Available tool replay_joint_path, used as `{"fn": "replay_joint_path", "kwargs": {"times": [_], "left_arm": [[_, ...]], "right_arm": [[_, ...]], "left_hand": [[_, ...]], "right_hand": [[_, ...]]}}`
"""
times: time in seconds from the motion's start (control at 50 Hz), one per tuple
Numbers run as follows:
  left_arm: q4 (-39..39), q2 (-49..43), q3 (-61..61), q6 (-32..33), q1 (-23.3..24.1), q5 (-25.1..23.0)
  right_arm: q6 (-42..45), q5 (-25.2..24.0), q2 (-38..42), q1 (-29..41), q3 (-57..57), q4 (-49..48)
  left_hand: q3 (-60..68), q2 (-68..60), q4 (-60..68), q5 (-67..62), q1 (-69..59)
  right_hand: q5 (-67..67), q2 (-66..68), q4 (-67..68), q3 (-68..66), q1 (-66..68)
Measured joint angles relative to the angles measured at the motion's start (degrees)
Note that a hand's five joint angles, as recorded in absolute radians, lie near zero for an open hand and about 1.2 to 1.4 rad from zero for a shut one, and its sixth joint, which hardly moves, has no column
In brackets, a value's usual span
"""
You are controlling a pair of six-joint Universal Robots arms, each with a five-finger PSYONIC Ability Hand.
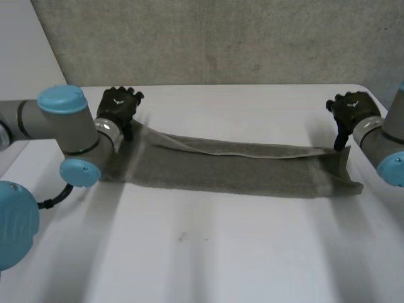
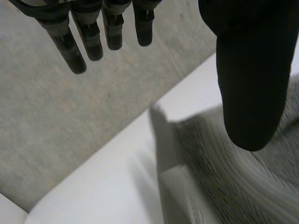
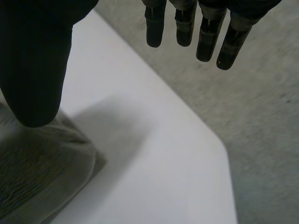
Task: Fold the towel.
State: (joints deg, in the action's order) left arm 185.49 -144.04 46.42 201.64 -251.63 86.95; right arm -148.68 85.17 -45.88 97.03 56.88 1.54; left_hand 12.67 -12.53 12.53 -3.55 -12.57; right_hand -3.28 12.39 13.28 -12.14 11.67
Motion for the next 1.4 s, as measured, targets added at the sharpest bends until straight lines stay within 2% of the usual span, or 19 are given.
{"fn": "replay_joint_path", "kwargs": {"times": [0.16, 0.32, 0.52, 0.66, 0.78, 0.86, 0.9, 0.96, 0.98, 1.0, 1.06, 1.08, 1.3, 1.4], "left_arm": [[0.1, 8.0, 4.2, -0.5, 0.1, 0.0], [0.0, 16.4, 13.3, -0.7, 0.0, -0.2], [-0.3, 24.4, 27.3, -0.6, -0.1, -0.4], [0.4, 28.4, 35.6, -0.6, -0.4, -0.8], [2.8, 29.8, 41.5, -0.6, -0.3, -0.9], [4.2, 29.8, 43.1, -0.6, -0.3, -0.9], [5.3, 29.7, 44.2, -0.6, -0.2, -0.9], [5.7, 29.7, 44.5, -0.6, -0.2, -0.9], [5.7, 29.7, 44.5, -0.6, -0.2, -0.9], [5.8, 29.6, 44.6, -0.6, -0.1, -0.9], [5.8, 29.6, 44.7, -0.6, -0.1, -0.9], [5.8, 29.6, 44.8, -0.6, -0.1, -0.9], [5.7, 30.5, 46.0, -0.7, -0.3, -0.8], [5.7, 31.9, 46.9, -0.7, -0.7, -0.8]], "right_arm": [[-1.2, -0.5, -9.5, -0.3, 5.2, 0.4], [-1.2, -3.4, -18.3, -0.4, 13.3, 2.6], [-0.8, -7.4, -20.6, -0.5, 20.9, 12.7], [-0.6, -9.1, -19.9, -1.2, 27.1, 9.0], [-0.2, -9.4, -16.6, -2.9, 33.0, -2.2], [0.6, -9.2, -14.8, -3.4, 34.2, -6.2], [2.4, -8.8, -13.2, -4.0, 34.7, -9.1], [4.1, -8.4, -12.4, -4.6, 34.8, -10.1], [4.1, -8.4, -12.4, -4.6, 34.8, -10.1], [5.2, -8.2, -12.0, -5.0, 34.7, -10.4], [6.8, -7.8, -11.2, -6.0, 34.2, -10.3], [7.5, -7.5, -11.0, -6.7, 34.0, -10.2], [11.5, -2.4, -15.8, -13.5, 31.6, -10.1], [14.5, -1.1, -17.8, -13.8, 28.9, -10.0]], "left_hand": [[-2.9, 2.7, -2.6, 1.8, 2.6], [-2.9, 2.8, -2.7, 1.9, 2.6], [-2.7, 2.6, -2.5, 1.9, 2.5], [-2.8, 2.7, -2.7, 1.9, 2.6], [-2.9, 2.7, -2.7, 1.9, 2.6], [-2.9, 2.7, -2.7, 1.9, 2.6], [-2.9, 2.7, -2.7, 1.9, 2.6], [-2.9, 2.8, -2.7, 1.9, 2.6], [-2.9, 2.8, -2.7, 1.9, 2.6], [-2.9, 2.8, -2.7, 1.9, 2.6], [-2.9, 2.8, -2.7, 1.9, 2.6], [-2.9, 2.8, -2.7, 1.9, 2.6], [-2.9, 2.8, -2.7, 1.9, 2.6], [-2.9, 2.8, -2.7, 1.9, 2.6]], "right_hand": [[0.0, 0.0, 0.0, 0.0, 0.0], [0.0, 0.0, 0.0, 0.0, 0.0], [0.0, 0.0, 0.0, 0.0, 0.0], [-1.2, 1.5, 0.6, -1.7, 0.3], [-9.7, 11.1, 10.3, -11.4, 8.5], [-11.8, 13.3, 12.6, -13.7, 10.5], [-22.3, 25.3, 23.6, -24.8, 20.3], [-31.3, 34.5, 32.9, -34.0, 28.0], [-31.3, 34.5, 32.9, -34.0, 28.0], [-36.8, 39.4, 38.4, -39.5, 32.5], [-36.8, 39.4, 38.4, -39.5, 32.5], [-51.5, 54.6, 54.2, -54.9, 42.3], [-52.2, 54.7, 54.8, -55.1, 42.3], [-52.4, 54.7, 54.8, -55.1, 42.6]]}}
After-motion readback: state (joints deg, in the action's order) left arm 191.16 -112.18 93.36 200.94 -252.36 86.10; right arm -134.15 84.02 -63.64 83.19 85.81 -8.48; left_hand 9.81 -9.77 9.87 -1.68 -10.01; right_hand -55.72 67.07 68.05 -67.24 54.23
